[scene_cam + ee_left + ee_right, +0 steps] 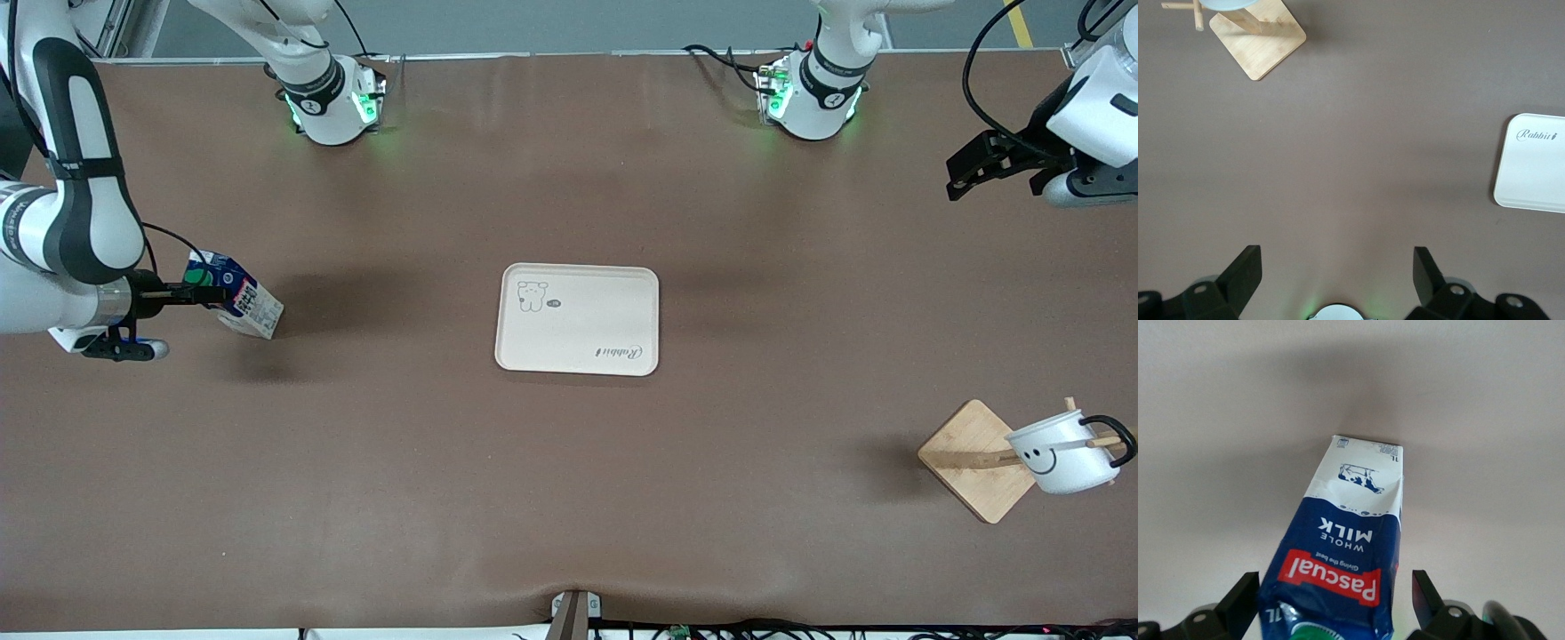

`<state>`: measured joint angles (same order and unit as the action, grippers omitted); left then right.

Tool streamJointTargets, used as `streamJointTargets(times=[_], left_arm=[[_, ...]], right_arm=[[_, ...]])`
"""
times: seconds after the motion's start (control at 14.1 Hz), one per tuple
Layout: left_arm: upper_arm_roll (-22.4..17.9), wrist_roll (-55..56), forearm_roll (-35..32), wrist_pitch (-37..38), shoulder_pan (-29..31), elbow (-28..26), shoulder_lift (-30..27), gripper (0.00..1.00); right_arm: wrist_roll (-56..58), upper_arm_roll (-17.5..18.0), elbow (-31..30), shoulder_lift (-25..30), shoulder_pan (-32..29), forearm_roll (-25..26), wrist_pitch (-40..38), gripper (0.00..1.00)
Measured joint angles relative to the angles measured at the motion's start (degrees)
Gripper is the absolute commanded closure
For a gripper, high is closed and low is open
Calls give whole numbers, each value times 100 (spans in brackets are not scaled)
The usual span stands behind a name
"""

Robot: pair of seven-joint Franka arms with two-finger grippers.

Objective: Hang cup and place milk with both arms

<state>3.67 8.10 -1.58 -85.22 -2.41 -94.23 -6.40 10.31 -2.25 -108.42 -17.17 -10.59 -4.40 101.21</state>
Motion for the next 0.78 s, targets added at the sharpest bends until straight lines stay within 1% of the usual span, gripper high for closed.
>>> streamJointTargets(times=[0.14,0.35,0.5,0.78], left_arm=[[0,0,0,9,0,-5,0,0],[-1,2,0,13,7,-11,0,0],[-2,2,0,14,10,-19,0,0],[-3,2,0,14,13,-28,0,0]], right_arm=[[0,5,280,8,0,0,-221,0],[0,16,973,35,2,-17,-383,0],[0,30,1593,44,14,-44,-447,0],[0,44,3004,58,259,-18,-1023,0]])
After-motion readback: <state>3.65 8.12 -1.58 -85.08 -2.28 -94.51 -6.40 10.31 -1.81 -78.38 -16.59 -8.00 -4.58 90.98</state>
